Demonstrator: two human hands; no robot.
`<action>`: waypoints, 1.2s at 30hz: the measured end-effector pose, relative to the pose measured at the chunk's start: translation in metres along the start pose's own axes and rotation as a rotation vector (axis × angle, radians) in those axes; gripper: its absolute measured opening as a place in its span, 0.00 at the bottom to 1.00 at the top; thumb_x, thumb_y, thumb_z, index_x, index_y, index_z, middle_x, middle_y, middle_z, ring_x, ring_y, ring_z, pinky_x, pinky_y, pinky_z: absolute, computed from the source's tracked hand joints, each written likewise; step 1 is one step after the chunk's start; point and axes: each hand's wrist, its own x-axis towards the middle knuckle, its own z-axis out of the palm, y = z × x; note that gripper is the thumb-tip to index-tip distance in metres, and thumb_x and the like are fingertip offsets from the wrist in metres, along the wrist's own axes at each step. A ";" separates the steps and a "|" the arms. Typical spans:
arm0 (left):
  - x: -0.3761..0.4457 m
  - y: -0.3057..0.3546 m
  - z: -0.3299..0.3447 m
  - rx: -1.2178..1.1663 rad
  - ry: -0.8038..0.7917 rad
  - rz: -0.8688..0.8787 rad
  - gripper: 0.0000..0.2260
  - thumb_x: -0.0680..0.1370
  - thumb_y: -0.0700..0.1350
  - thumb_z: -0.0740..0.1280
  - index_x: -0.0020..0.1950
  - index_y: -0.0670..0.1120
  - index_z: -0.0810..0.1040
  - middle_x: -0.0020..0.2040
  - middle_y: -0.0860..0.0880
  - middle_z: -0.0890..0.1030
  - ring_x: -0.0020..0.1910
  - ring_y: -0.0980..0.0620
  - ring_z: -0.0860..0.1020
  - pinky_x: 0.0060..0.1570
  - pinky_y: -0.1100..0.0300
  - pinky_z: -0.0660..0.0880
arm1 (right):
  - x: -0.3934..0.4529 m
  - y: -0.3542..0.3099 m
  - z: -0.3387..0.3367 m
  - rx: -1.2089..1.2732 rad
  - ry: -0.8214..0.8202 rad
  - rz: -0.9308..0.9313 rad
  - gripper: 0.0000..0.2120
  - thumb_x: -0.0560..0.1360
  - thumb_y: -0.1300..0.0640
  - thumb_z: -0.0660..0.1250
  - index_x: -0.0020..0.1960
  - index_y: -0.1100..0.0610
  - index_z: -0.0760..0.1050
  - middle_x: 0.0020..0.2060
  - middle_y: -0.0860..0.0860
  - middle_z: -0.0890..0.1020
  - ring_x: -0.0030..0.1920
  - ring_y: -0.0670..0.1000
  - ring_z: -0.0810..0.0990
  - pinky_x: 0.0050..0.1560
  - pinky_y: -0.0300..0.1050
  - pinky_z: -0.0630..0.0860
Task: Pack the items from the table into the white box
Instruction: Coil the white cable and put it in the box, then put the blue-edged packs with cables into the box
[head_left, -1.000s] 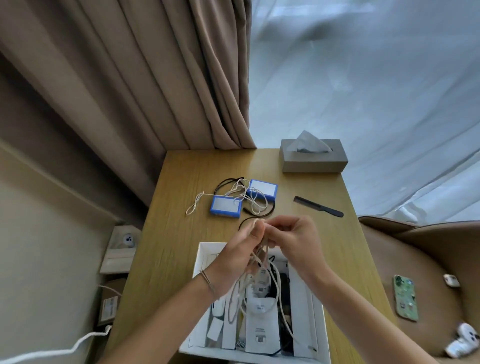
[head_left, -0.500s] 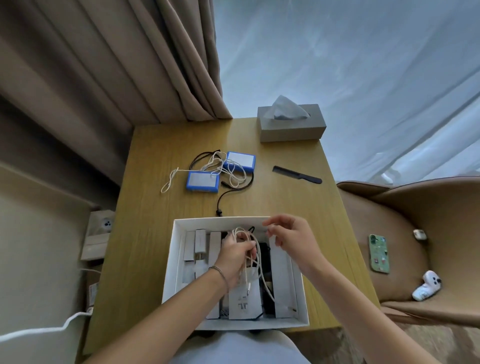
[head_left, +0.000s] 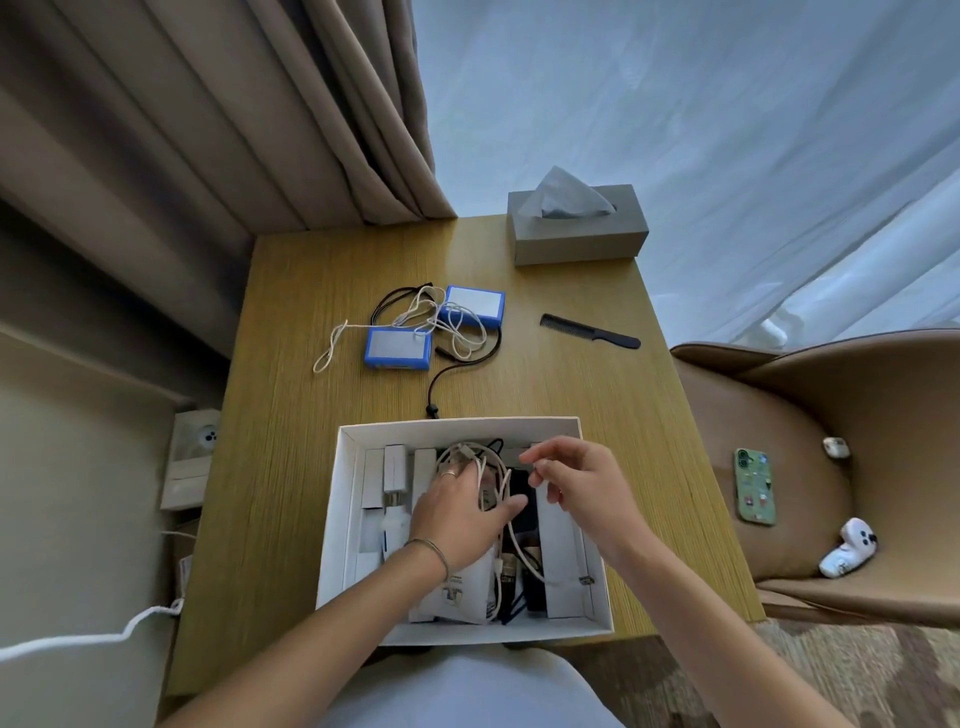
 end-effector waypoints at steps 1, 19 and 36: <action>-0.003 -0.002 -0.007 0.003 -0.007 0.001 0.25 0.75 0.71 0.56 0.58 0.52 0.75 0.57 0.53 0.76 0.56 0.51 0.75 0.53 0.52 0.76 | 0.001 -0.001 0.001 -0.001 -0.001 -0.002 0.13 0.78 0.70 0.63 0.45 0.60 0.84 0.32 0.52 0.82 0.29 0.41 0.76 0.30 0.32 0.70; -0.016 -0.015 -0.077 0.287 0.316 0.179 0.16 0.79 0.61 0.62 0.43 0.52 0.83 0.40 0.55 0.79 0.40 0.54 0.78 0.36 0.60 0.66 | 0.059 -0.045 0.036 -0.135 -0.040 -0.117 0.12 0.79 0.66 0.63 0.45 0.56 0.84 0.34 0.52 0.83 0.32 0.49 0.74 0.35 0.42 0.72; 0.074 -0.086 -0.150 -0.134 0.237 0.040 0.08 0.79 0.48 0.65 0.55 0.53 0.81 0.54 0.55 0.82 0.53 0.56 0.78 0.53 0.56 0.78 | 0.201 -0.067 0.128 -0.969 -0.096 -0.291 0.15 0.77 0.60 0.65 0.61 0.49 0.80 0.59 0.47 0.84 0.59 0.49 0.81 0.50 0.44 0.77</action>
